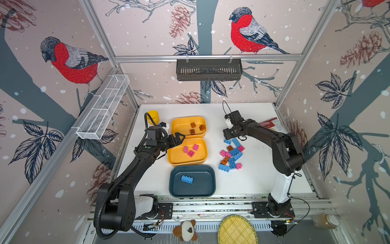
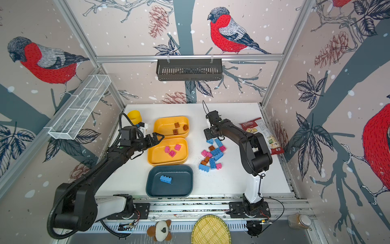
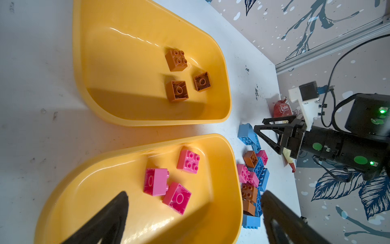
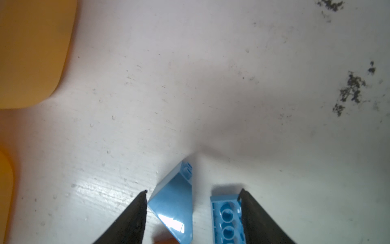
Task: Sort the legos into containers by color
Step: Move the lego to the center of the table, then pick up the lego from the center of the table.
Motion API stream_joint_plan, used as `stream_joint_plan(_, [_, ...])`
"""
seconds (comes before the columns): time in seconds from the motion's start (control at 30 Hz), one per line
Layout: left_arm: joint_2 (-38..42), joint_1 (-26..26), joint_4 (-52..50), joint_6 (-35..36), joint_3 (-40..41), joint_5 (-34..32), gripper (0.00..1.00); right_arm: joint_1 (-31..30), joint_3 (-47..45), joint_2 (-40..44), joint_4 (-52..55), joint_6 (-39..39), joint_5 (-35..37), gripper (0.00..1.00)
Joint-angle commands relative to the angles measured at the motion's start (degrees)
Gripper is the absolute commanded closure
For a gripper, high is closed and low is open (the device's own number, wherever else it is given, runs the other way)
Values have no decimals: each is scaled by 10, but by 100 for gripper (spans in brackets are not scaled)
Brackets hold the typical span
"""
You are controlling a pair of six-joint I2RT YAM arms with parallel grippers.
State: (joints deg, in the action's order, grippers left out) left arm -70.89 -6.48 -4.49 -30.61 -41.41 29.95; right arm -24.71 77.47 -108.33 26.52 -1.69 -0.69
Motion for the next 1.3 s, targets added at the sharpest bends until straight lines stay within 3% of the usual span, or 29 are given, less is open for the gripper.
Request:
stream_joint_plan(0.0, [0, -2, 23, -2, 0, 4, 3, 2, -20, 21, 2, 153, -39, 30])
stream_joint_plan(0.1, [-4, -4, 26, -2, -2, 5, 3, 4, -41, 34, -15, 220, -66, 30])
stream_joint_plan(0.2, [-6, -6, 22, 2, -5, 4, 3, 14, -30, 27, -14, 235, -106, 30])
stream_joint_plan(0.37, [1, -6, 21, 2, 0, 3, 3, 15, -9, -8, -4, 263, -70, 30])
stream_joint_plan(0.5, [3, -6, 19, 2, 3, 4, 3, 16, 2, -24, -1, 278, -102, 32])
stream_joint_plan(0.83, [1, -5, 13, 7, -1, 1, 3, 9, 18, -62, -4, 294, -69, 38])
stream_joint_plan(1.27, [-1, -6, 7, 11, -9, 1, 3, 7, 42, -73, 14, 283, -81, 75])
